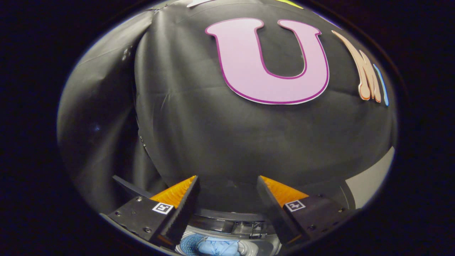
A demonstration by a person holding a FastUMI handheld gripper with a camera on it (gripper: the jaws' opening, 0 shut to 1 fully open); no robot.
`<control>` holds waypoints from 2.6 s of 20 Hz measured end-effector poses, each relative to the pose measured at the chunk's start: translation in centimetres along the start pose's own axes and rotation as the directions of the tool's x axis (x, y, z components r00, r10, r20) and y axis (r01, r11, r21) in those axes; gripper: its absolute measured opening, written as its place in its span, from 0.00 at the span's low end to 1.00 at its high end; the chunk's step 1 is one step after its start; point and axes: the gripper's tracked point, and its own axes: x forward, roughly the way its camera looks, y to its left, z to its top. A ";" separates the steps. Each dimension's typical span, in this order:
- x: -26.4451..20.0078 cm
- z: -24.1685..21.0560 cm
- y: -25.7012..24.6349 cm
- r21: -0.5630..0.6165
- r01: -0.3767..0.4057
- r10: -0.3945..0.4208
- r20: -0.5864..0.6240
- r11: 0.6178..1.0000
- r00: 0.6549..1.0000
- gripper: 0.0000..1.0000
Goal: Put the clothes into the washing machine and then close the washing machine lid.
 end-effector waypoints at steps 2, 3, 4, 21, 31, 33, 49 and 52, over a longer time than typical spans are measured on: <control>-0.3 0.2 0.1 -0.003 -0.002 0.002 0.010 1.000 1.000 0.98; -0.7 0.1 0.3 -0.006 -0.003 0.004 0.017 1.000 1.000 0.98; -1.4 0.1 0.4 -0.010 -0.006 0.006 0.023 1.000 1.000 0.98; -6.3 -3.2 1.7 -0.044 -0.064 0.065 0.017 0.997 0.998 0.97; -11.4 -7.7 5.8 -0.105 -0.179 0.181 0.018 0.978 0.983 0.99; -14.0 -6.6 6.9 -0.117 -0.214 0.221 0.056 0.970 0.974 0.99; -27.4 -2.6 5.4 -0.135 -0.302 0.325 0.211 0.944 0.922 0.98; -30.0 -1.7 3.6 -0.145 -0.277 0.307 0.261 0.950 0.915 0.99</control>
